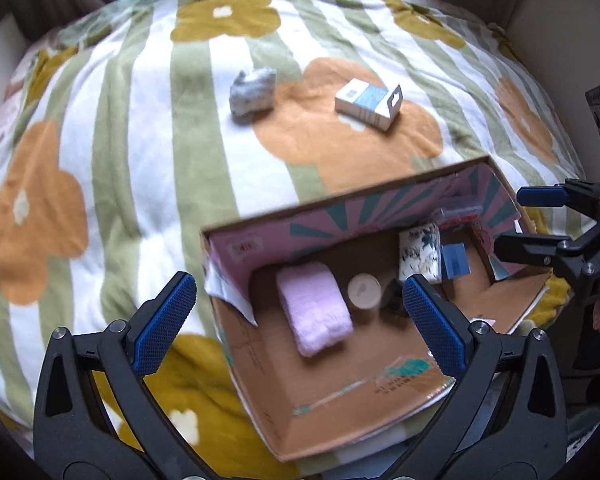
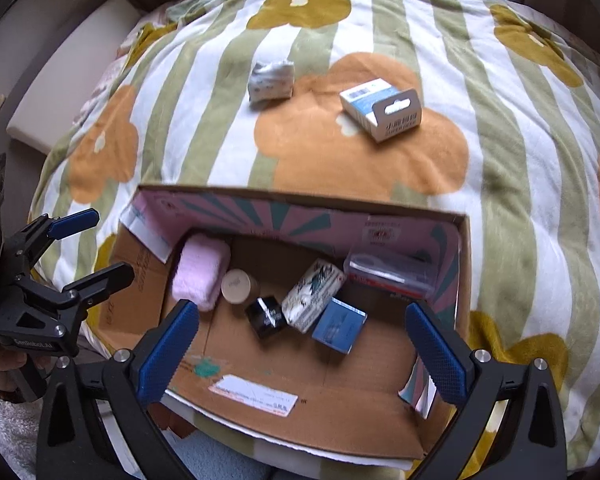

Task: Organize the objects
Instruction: 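Withdraw both tools from the box toward the grey sock and white-blue box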

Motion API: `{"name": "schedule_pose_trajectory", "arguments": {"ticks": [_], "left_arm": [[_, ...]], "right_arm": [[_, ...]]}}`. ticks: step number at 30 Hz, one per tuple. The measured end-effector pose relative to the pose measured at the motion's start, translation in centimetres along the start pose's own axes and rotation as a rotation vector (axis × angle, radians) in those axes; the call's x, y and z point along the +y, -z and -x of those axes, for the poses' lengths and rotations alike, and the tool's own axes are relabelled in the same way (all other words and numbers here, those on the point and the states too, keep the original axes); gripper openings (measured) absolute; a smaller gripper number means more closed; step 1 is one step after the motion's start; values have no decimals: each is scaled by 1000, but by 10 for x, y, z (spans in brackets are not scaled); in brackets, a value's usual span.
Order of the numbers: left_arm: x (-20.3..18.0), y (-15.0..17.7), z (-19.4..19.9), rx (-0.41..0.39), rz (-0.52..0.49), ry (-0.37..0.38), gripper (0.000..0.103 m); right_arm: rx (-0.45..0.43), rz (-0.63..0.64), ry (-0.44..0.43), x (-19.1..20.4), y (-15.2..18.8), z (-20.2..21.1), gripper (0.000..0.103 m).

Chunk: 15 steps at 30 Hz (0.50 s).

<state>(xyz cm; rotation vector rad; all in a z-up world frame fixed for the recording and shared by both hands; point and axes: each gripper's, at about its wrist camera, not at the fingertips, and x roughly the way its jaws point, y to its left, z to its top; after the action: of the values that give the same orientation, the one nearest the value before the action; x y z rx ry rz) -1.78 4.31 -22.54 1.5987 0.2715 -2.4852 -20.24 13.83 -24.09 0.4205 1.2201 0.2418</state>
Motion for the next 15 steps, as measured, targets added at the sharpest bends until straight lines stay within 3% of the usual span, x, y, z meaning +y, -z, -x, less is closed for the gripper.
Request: {"name": "schedule_pose_trajectory", "arguments": {"ticks": [6, 8, 11, 15], "left_arm": [[13, -37, 8, -60, -90, -48, 103], [18, -52, 10, -75, -113, -59, 103], [30, -75, 12, -129, -125, -19, 103], [41, -105, -4, -128, -192, -31, 103]], "right_arm": [[-54, -8, 11, -3, -30, 13, 103], [-61, 24, 43, -2, -42, 18, 103], [-86, 119, 114, 1, -58, 28, 103], [-147, 143, 158, -1, -82, 35, 103]]}}
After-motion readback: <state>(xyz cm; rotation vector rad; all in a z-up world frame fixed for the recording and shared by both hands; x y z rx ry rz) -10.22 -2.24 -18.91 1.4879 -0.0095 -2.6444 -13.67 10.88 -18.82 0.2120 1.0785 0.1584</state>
